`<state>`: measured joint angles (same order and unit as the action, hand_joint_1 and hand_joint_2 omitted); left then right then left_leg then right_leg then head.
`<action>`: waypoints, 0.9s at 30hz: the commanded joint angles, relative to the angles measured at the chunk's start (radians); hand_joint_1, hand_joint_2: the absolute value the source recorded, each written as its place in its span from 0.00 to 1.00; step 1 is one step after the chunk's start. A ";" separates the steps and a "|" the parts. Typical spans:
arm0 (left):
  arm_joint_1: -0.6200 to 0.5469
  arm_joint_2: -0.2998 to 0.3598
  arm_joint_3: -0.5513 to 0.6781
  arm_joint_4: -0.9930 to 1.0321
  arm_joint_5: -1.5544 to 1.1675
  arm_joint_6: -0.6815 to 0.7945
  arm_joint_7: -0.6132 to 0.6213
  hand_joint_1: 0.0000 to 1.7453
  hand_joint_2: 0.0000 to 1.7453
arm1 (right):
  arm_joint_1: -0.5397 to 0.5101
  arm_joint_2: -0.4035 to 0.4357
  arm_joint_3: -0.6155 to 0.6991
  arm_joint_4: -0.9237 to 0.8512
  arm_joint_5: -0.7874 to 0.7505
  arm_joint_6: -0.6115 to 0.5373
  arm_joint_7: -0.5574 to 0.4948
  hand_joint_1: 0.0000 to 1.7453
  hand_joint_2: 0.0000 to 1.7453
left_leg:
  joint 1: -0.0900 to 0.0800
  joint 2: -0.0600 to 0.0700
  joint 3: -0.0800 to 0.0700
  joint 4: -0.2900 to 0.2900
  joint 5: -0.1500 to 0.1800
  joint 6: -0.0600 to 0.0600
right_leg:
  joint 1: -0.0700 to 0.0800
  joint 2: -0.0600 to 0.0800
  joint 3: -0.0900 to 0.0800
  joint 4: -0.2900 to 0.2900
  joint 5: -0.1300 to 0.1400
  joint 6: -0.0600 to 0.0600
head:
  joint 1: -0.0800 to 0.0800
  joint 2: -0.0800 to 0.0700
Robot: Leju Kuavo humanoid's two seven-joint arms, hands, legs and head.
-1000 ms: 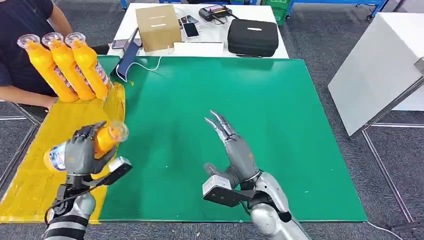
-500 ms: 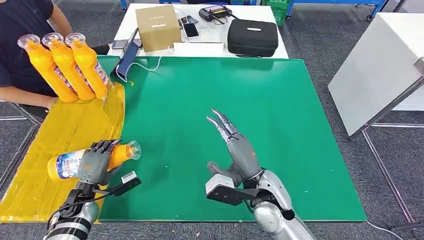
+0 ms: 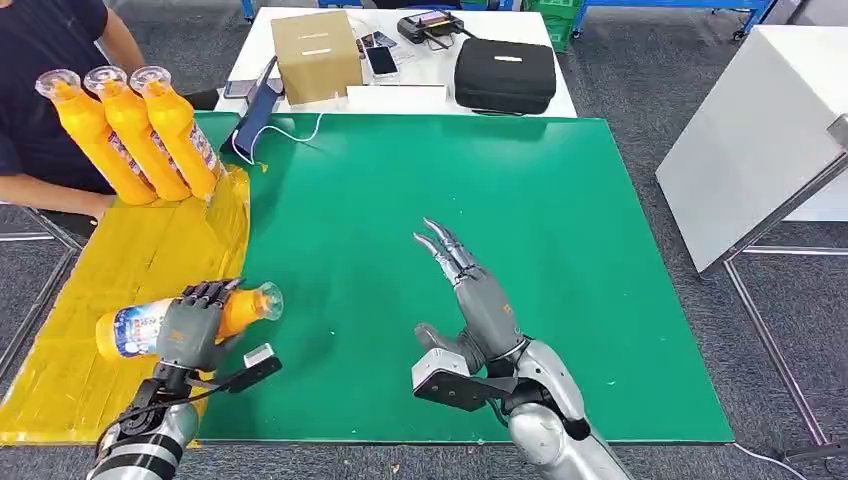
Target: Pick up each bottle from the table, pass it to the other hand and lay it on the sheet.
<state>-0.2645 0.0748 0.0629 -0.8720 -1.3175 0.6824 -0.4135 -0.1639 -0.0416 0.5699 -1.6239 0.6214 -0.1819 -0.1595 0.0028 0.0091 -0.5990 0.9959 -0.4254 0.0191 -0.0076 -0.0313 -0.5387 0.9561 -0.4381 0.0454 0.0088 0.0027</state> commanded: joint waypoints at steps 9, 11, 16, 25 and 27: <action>0.017 0.153 -0.111 -0.129 0.134 -0.171 0.027 0.00 0.00 | -0.047 0.020 0.009 0.128 0.013 0.026 0.019 0.00 0.00 | 0.000 0.001 0.001 0.000 0.000 -0.001 | 0.000 0.003 0.001 0.000 0.000 -0.002 | 0.000 0.000; 0.031 0.165 -0.088 -0.162 0.141 -0.219 0.020 0.00 0.00 | -0.049 0.027 0.009 0.142 0.012 0.025 0.018 0.00 0.00 | 0.002 0.002 -0.001 0.001 0.000 -0.001 | 0.001 0.003 0.000 0.000 0.001 -0.001 | 0.000 0.000; 0.030 0.148 -0.083 -0.145 0.134 -0.220 0.009 0.00 0.00 | -0.057 0.036 0.016 0.155 0.016 0.026 0.016 0.00 0.00 | 0.000 0.000 0.001 0.000 0.000 -0.001 | 0.000 0.002 0.000 0.001 -0.001 -0.002 | 0.000 0.000; 0.022 0.077 -0.010 -0.213 0.292 -0.177 -0.042 0.00 0.00 | -0.026 0.038 0.008 0.141 0.042 0.018 0.023 0.00 0.00 | 0.000 -0.002 0.001 0.000 0.000 -0.001 | -0.001 0.001 0.001 0.002 -0.002 -0.002 | 0.000 0.000; -0.001 0.027 0.054 -0.323 0.553 -0.398 -0.068 0.00 0.00 | 0.003 0.046 -0.003 0.136 0.066 0.007 0.030 0.00 0.00 | 0.000 -0.003 -0.001 0.001 0.001 -0.001 | 0.000 -0.002 0.000 0.001 -0.001 -0.002 | 0.000 0.000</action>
<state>-0.2249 0.2079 -0.0110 -1.0201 -1.1408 0.5009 -0.4166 -0.1775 -0.0046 0.5730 -1.5400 0.6485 -0.1595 -0.1438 0.0022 0.0080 -0.6004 0.9959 -0.4241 0.0190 -0.0085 -0.0331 -0.5403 0.9573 -0.4387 0.0446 0.0092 0.0027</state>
